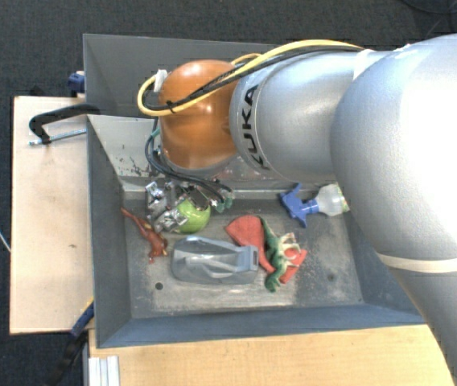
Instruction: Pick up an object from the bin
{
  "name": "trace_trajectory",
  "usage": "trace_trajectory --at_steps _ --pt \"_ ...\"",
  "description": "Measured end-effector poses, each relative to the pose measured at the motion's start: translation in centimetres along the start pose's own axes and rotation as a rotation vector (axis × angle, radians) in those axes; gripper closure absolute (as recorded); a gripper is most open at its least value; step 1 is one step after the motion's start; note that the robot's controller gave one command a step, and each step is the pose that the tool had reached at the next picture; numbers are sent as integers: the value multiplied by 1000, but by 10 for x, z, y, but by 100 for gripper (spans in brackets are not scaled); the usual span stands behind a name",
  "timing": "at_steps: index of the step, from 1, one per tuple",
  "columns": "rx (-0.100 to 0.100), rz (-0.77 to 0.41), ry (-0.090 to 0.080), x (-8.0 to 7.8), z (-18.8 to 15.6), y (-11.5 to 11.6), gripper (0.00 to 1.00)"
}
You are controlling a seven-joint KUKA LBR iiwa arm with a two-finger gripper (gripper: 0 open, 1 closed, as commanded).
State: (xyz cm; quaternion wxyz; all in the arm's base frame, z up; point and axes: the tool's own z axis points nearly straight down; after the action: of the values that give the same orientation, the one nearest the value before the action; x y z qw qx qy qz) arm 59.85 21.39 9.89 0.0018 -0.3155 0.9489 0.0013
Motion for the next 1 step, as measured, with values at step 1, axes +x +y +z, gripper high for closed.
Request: trace_trajectory --at_steps 1 --pt "-1 0 -4 -1 0 1 0"
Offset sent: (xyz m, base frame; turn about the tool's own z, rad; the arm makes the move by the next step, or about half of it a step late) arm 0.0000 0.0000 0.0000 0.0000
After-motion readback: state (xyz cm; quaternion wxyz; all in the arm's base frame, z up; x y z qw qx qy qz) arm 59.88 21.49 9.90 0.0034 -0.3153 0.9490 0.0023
